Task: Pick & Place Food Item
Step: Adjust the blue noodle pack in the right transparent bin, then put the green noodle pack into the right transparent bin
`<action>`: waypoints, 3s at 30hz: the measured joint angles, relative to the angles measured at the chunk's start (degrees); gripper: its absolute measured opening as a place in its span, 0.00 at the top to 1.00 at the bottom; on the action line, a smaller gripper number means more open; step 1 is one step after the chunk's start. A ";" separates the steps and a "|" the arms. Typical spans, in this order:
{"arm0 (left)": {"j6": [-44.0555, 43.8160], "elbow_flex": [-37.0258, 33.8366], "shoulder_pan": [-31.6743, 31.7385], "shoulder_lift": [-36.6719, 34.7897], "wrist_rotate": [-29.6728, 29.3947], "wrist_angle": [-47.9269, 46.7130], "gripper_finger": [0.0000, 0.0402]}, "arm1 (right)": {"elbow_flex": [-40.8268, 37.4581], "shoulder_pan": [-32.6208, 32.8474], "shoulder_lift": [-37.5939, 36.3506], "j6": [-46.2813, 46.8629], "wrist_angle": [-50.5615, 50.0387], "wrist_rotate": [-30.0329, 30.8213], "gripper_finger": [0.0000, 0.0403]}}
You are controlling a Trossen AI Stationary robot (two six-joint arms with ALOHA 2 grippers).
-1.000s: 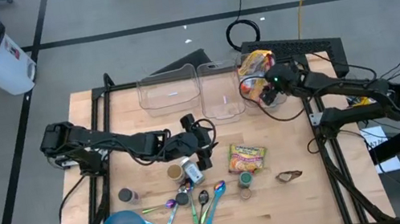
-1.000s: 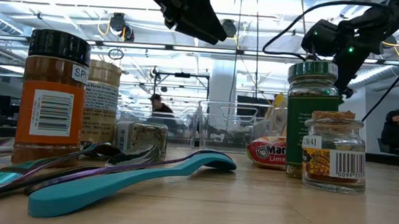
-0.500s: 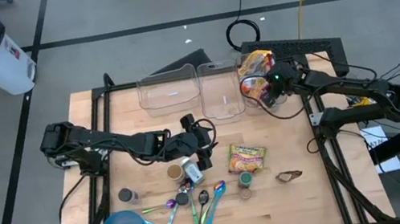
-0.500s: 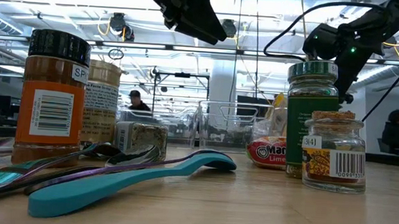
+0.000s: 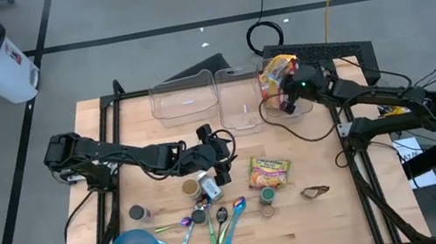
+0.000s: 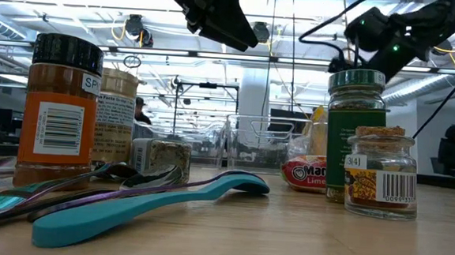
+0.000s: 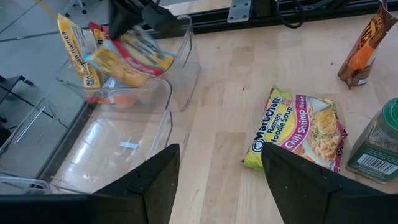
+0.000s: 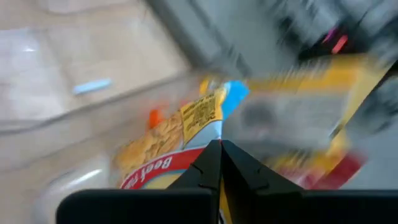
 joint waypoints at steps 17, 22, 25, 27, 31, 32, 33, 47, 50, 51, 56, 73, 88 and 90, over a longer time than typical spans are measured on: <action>0.01 0.00 0.00 0.00 0.01 0.04 0.42 | 0.00 -9.06 3.02 -22.61 14.33 -6.03 1.00; 0.01 0.00 0.00 0.02 -0.01 0.04 0.42 | 0.00 -13.66 7.47 -21.38 18.94 -11.02 1.00; 0.07 0.00 0.00 0.02 0.00 0.04 0.42 | 0.00 -14.65 9.35 -19.83 20.20 -11.01 1.00; 0.36 0.00 0.00 0.02 -0.01 0.04 0.42 | 0.00 -14.97 10.11 -18.55 20.60 -10.99 1.00; 0.38 0.00 0.00 0.02 -0.01 0.04 0.42 | 0.00 -15.00 10.43 -15.87 21.10 -10.73 0.99; 0.37 0.00 0.00 -0.01 -0.01 0.04 0.42 | 0.00 -15.00 10.43 -14.47 21.52 -10.75 0.98; 0.32 0.00 0.00 0.02 -0.01 0.04 0.42 | 0.00 -15.00 10.42 -13.18 22.01 -10.77 0.97; 0.16 0.00 0.08 0.01 -0.01 0.08 0.42 | 0.00 -13.54 4.81 -4.28 24.53 -3.34 0.44; 0.27 0.00 0.13 0.02 -0.03 0.09 0.42 | 0.00 -10.26 1.72 -3.90 23.19 -3.33 0.36; 0.17 0.00 0.22 0.02 -0.03 0.09 0.42 | 0.00 -8.69 0.61 -3.44 22.60 -3.38 0.34; -0.23 0.00 0.82 0.02 -0.03 0.09 0.42 | 0.01 3.48 -5.35 -1.11 18.12 -3.69 0.29; -2.24 0.00 1.11 0.02 -0.01 0.09 0.42 | 0.02 43.55 1.30 17.19 -6.94 -6.71 0.32; -2.63 0.00 1.11 0.02 0.01 0.08 0.42 | 0.01 45.67 16.15 26.14 -5.96 -8.79 0.37; -2.63 0.00 1.11 0.02 0.01 0.06 0.42 | 0.02 45.70 17.07 26.61 -5.70 -11.31 0.38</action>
